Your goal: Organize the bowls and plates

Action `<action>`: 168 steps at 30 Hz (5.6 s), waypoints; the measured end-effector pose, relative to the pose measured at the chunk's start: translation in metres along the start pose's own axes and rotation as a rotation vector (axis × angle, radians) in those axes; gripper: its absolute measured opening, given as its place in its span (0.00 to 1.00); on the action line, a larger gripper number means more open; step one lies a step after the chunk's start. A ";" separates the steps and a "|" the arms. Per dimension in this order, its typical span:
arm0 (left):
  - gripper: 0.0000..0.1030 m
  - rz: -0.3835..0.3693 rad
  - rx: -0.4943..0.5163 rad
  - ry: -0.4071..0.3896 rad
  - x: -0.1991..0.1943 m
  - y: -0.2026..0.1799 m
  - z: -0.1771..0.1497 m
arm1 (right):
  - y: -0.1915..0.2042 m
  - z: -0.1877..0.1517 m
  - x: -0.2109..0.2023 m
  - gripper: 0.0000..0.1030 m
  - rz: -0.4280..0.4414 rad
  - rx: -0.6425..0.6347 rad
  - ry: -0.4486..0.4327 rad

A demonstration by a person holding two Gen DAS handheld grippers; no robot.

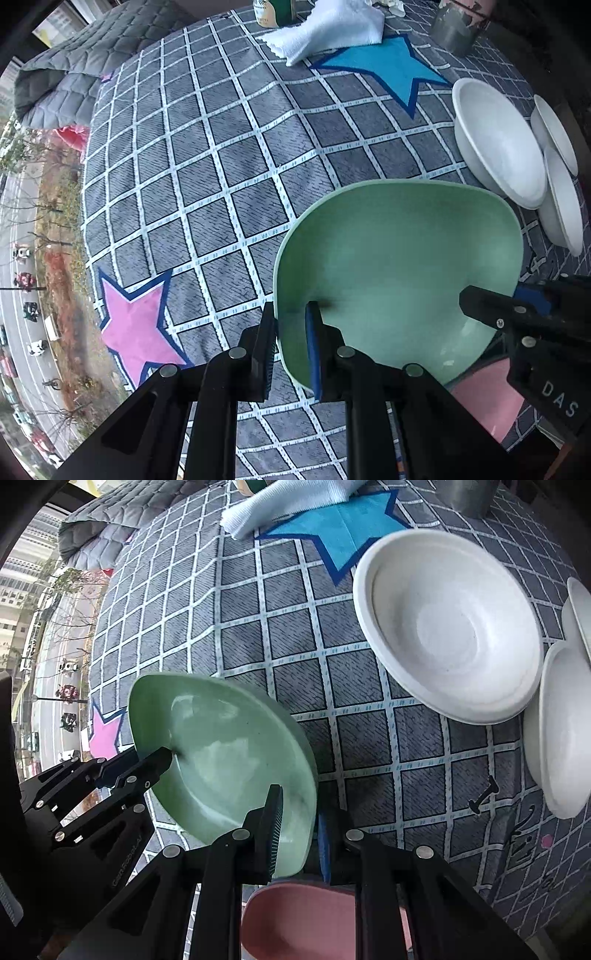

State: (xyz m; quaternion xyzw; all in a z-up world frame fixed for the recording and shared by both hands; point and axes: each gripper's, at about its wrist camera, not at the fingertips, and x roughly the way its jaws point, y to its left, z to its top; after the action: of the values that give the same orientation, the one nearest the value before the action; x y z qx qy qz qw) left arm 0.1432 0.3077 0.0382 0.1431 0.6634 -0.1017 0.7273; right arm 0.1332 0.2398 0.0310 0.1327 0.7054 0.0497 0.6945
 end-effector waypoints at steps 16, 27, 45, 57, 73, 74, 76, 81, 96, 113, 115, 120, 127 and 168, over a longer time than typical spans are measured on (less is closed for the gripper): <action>0.16 0.020 0.020 -0.103 -0.091 -0.032 -0.018 | -0.017 -0.030 -0.069 0.19 0.055 -0.042 -0.047; 0.19 -0.039 0.143 0.060 -0.075 -0.091 -0.069 | -0.063 -0.093 -0.059 0.19 0.079 -0.007 0.186; 0.34 -0.156 0.051 0.159 0.015 -0.088 -0.097 | -0.089 -0.131 0.023 0.41 -0.018 0.037 0.239; 0.32 -0.084 -0.172 0.160 -0.015 -0.035 -0.180 | 0.015 -0.131 0.017 0.26 -0.033 -0.285 0.185; 0.50 -0.058 -0.369 0.070 -0.068 0.007 -0.167 | 0.041 -0.139 -0.027 0.66 -0.119 -0.432 0.133; 0.57 -0.087 -0.342 0.047 -0.079 -0.009 -0.162 | 0.026 -0.137 -0.035 0.84 -0.142 -0.421 0.115; 0.77 -0.115 -0.267 0.010 -0.096 -0.050 -0.150 | -0.007 -0.142 -0.053 0.87 -0.208 -0.401 0.054; 0.80 -0.177 -0.060 -0.042 -0.110 -0.113 -0.108 | -0.093 -0.112 -0.097 0.87 -0.228 -0.185 0.009; 0.80 -0.170 -0.296 0.031 -0.102 -0.146 -0.038 | -0.266 0.008 -0.080 0.87 -0.031 0.331 -0.077; 0.80 -0.113 -0.537 0.080 -0.014 -0.129 0.084 | -0.276 -0.038 -0.020 0.12 0.238 0.064 0.278; 0.80 -0.099 -0.533 0.097 -0.004 -0.133 0.091 | -0.281 -0.060 -0.017 0.17 0.219 0.028 0.356; 0.45 -0.093 -0.575 0.095 0.011 -0.131 0.094 | -0.312 -0.064 -0.052 0.87 0.225 0.084 0.261; 0.24 -0.158 -0.648 0.084 0.009 -0.121 0.074 | -0.365 0.020 -0.108 0.87 0.212 0.276 -0.056; 0.73 -0.118 -0.436 0.045 -0.088 -0.194 -0.104 | -0.322 -0.042 -0.124 0.89 0.026 -0.069 -0.038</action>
State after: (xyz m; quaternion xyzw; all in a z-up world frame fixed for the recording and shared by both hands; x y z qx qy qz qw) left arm -0.0289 0.1575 0.1030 -0.0545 0.6932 0.0051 0.7187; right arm 0.0530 -0.0964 0.0699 0.1189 0.6880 0.0806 0.7113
